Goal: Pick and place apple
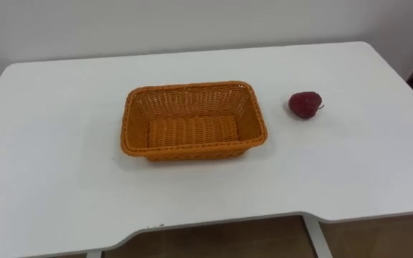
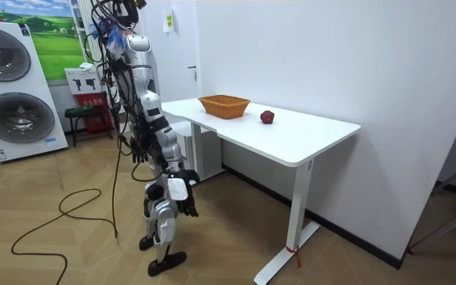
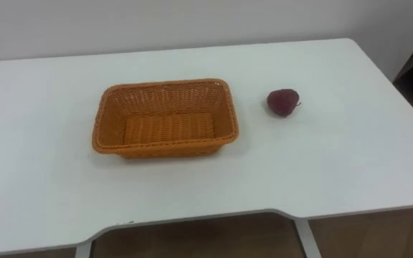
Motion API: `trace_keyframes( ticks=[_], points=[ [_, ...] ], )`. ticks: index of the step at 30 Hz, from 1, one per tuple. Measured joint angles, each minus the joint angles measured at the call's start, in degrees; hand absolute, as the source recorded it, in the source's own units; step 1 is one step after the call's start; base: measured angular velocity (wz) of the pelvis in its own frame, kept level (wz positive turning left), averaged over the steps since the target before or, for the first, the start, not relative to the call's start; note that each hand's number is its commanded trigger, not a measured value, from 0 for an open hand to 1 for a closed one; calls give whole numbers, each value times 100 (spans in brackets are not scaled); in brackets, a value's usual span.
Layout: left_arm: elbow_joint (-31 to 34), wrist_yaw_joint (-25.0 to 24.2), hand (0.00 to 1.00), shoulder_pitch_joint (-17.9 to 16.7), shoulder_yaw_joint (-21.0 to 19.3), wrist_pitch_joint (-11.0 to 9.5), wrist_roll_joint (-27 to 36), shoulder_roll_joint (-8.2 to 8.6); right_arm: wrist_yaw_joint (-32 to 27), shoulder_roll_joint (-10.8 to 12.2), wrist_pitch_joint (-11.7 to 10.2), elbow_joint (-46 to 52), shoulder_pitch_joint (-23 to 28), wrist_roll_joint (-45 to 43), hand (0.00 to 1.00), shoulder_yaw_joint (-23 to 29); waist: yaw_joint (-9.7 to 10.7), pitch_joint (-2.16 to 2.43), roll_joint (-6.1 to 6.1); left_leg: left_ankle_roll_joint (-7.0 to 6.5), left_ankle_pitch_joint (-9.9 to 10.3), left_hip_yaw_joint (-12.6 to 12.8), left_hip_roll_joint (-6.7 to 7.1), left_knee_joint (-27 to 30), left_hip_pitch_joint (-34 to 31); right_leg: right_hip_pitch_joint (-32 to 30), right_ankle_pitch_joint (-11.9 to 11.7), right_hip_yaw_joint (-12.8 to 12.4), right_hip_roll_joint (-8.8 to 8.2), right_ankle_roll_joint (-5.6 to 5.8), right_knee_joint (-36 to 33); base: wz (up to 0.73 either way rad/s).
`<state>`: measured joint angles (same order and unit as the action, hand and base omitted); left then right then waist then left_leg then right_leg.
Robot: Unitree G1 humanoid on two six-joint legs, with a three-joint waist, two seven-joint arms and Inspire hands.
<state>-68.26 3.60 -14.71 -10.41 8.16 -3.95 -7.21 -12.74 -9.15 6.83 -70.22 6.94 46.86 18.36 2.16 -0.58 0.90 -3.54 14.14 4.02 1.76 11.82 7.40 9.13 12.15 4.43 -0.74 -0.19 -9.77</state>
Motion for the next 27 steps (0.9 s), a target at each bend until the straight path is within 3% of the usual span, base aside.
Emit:
trace_keyframes(
  ticks=[3,6,13,17,21,27],
  points=[
    [277,43,0,-187,-189,-34,9,-20,-546,-4,-148,840,53,747,0,454,87,7,15,-1,-1,20,2,-13,6,-10,6,2,-8,8,4,-1],
    [329,172,0,-180,-214,-131,2,-76,-1008,-21,-461,1077,-128,1171,0,811,137,15,29,-1,-1,21,3,-16,17,-11,8,2,-6,10,16,1],
    [484,248,0,-216,-298,-163,-42,-102,-2315,-33,-674,2261,-175,1321,0,1258,153,70,50,-2,-3,72,3,-12,-104,-132,17,-67,8,15,-54,-2],
    [553,270,0,-278,-297,-237,-42,-127,-2959,-46,-976,3195,-184,1299,0,1417,188,71,55,-3,-4,95,4,-3,-76,-129,17,-52,10,15,-111,-1],
    [580,354,0,-284,-295,-391,-67,-141,-3539,-168,-1263,3851,-349,835,0,1422,177,64,63,-7,-6,68,-1,7,-89,-134,17,-60,5,15,-111,0],
    [552,424,0,-263,-289,-451,-71,-139,-4220,-236,-1457,4947,-353,-492,0,1380,45,64,43,-2,-23,54,1,-7,-182,-247,16,-51,9,13,-132,0]
  ],
)
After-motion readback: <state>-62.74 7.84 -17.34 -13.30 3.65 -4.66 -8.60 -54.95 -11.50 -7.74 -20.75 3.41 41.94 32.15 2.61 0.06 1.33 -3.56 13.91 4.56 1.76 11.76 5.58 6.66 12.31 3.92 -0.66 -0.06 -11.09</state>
